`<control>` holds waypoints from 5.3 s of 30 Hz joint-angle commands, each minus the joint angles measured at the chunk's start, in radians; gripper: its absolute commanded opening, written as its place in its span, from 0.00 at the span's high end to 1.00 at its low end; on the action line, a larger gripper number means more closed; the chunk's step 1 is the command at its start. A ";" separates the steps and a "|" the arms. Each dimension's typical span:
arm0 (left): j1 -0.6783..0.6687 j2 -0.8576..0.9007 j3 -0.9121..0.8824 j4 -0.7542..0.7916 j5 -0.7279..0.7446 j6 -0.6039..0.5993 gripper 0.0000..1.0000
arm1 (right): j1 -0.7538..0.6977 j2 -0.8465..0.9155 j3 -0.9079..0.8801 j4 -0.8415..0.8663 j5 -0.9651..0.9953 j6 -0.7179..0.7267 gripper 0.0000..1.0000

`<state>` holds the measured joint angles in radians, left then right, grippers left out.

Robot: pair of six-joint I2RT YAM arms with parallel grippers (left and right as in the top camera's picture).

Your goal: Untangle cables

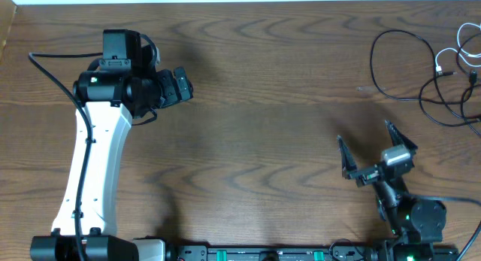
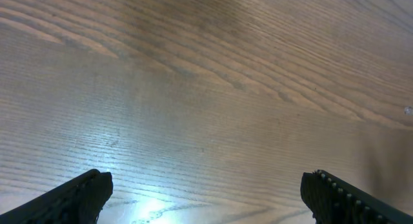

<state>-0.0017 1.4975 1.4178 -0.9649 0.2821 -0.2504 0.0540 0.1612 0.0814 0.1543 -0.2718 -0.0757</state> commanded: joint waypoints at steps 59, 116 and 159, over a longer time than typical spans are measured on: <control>0.000 0.006 -0.005 -0.003 -0.006 0.009 0.01 | -0.009 -0.154 -0.076 -0.211 0.056 0.037 0.01; 0.077 -1.497 -1.414 0.935 -0.269 0.014 0.02 | -0.009 -0.154 -0.076 -0.211 0.056 0.037 0.01; 0.074 -1.486 -1.414 0.895 -0.269 0.017 0.02 | -0.009 -0.154 -0.076 -0.211 0.056 0.037 0.01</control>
<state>0.0719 0.0113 0.0193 -0.0284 0.0238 -0.2497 0.0540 0.0120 0.0071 -0.0525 -0.2230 -0.0544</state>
